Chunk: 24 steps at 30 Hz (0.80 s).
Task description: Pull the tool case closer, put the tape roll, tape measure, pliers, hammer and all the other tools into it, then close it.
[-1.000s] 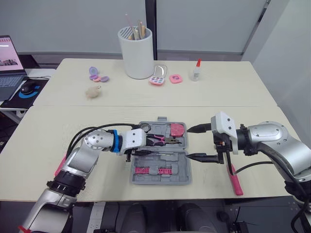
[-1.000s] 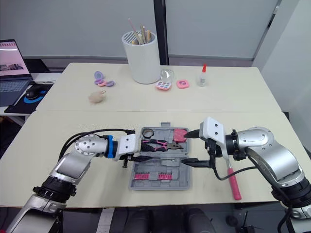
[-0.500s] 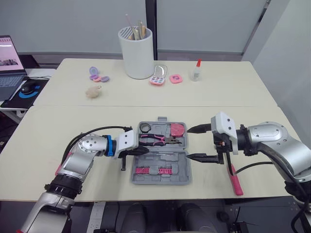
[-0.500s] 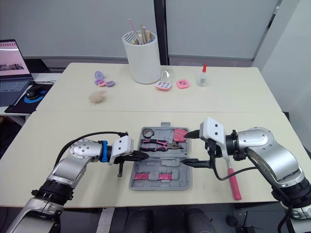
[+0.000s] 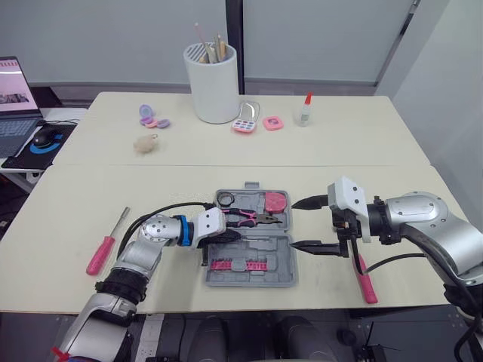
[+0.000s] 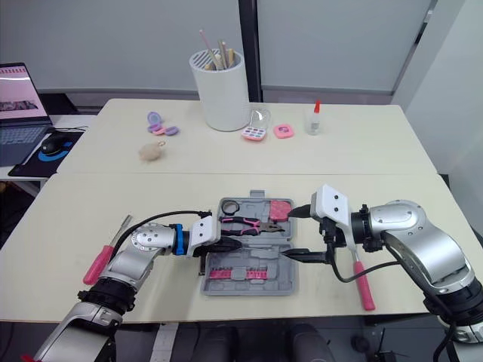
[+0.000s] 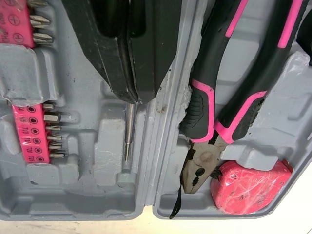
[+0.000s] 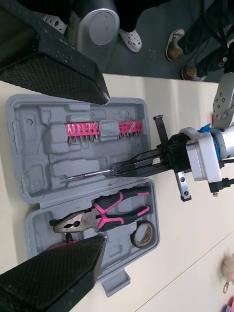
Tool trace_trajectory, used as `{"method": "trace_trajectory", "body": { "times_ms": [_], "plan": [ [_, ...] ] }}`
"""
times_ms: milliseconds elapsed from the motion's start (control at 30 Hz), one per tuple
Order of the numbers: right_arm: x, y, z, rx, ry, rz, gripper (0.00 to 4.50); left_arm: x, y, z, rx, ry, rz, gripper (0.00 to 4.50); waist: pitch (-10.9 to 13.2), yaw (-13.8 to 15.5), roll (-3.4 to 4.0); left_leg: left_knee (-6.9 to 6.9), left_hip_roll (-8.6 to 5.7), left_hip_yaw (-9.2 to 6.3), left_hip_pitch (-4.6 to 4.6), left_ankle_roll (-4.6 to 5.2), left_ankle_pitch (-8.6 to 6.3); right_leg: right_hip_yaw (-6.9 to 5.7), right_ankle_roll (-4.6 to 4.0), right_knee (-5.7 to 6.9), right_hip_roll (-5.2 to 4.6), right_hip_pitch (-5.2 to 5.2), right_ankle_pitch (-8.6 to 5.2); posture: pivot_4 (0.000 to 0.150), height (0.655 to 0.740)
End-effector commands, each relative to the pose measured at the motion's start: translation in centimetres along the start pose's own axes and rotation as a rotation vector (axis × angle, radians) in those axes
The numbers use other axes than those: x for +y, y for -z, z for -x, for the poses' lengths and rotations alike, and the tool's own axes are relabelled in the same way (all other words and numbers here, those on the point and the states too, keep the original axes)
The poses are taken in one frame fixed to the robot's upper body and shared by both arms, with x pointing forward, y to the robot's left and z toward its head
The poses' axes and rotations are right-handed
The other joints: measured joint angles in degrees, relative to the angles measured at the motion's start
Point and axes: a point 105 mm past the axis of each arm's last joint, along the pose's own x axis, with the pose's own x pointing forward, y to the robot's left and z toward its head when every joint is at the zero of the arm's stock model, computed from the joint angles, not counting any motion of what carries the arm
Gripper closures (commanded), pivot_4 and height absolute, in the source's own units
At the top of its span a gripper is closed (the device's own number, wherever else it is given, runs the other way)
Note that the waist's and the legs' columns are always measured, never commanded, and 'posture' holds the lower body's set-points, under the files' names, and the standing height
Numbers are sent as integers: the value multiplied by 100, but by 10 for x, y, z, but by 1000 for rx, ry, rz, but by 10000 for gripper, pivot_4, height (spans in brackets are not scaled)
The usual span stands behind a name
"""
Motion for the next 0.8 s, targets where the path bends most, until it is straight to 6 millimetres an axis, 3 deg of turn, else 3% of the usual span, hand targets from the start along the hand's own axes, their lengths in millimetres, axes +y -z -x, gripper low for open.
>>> {"method": "trace_trajectory", "body": {
  "times_ms": [33,233,600,700,800],
  "plan": [
    [1,-10,5,-19,15,42,0,-10,15,-5,48,32,34,44927,-3,-2,4,0,0,1,4,0,0,1,0,3,0,2,0,1500,7400],
    [2,-10,5,-19,21,40,0,-10,12,-4,20,28,36,44927,-5,-2,5,0,0,2,6,0,0,2,1,10,0,2,0,1500,7400],
    [0,-10,3,-23,19,42,0,14,-36,21,-51,-28,-87,44927,-4,-8,4,0,1,0,0,0,0,1,0,10,5,-4,0,1500,7400],
    [-2,-9,3,-20,14,45,0,8,-40,25,-21,-4,-125,39095,-4,-9,5,0,3,1,1,0,0,3,1,10,4,-4,0,1500,7400],
    [-3,-9,1,-18,10,50,0,3,-36,25,37,3,-171,29551,-4,-8,5,0,4,2,1,0,0,4,1,10,2,-4,-1,1500,7400]
  ]
}}
